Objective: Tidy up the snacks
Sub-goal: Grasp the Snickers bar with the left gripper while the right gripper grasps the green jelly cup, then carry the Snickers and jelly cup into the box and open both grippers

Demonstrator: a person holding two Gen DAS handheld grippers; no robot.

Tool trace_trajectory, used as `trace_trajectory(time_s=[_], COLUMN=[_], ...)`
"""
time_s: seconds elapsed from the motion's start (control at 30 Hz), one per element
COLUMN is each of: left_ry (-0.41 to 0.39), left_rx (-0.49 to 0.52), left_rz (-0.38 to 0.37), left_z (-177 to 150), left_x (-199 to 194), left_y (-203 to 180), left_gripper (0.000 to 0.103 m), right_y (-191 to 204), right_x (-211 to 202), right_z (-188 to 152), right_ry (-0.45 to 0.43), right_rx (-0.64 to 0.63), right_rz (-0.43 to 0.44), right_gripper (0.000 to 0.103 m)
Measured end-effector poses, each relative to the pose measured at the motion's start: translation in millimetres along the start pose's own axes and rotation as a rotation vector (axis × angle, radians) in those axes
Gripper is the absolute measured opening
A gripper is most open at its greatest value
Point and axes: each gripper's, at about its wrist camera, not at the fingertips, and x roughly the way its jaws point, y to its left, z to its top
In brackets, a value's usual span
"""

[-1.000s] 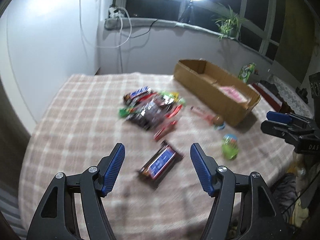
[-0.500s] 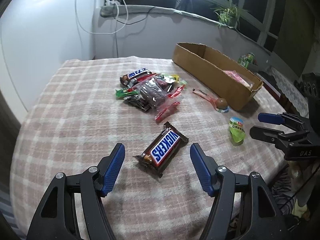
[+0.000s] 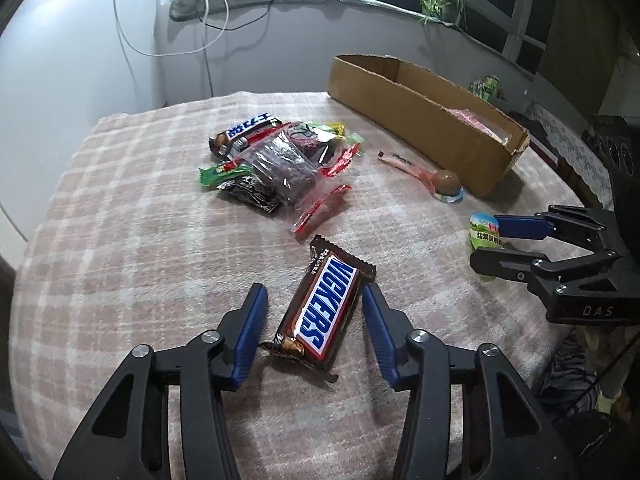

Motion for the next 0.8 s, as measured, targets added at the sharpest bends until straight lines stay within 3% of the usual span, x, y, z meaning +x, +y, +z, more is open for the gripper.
trace_trajectory(time_s=[0.2,0.47,0.5,0.8], left_ry=[0.006,-0.005,-0.007,-0.022], left_rx=[0.008,-0.013,-0.016,-0.043], left_rz=[-0.018,-0.027,-0.028,-0.031], left_z=[1.9,2.6,2.6,3.0], left_x=[5.6,6.1,6.1,2.1], left_y=[-1.8,0.5,0.5,4.0], left_gripper=[0.029,0.027,0.027,0.027], right_y=[0.6,-1.8,-2.0,-3.8], right_x=[3.4,1.8,0.9,-3.1], right_z=[0.7,0.5,0.2,0.1], right_ry=[0.008,0.002,0.000,-0.015], right_rx=[-0.018,-0.011,-0.006,0.012], right_rz=[-0.004,0.011,0.015,0.043], right_gripper=[0.043,0.040,0.032,0.032])
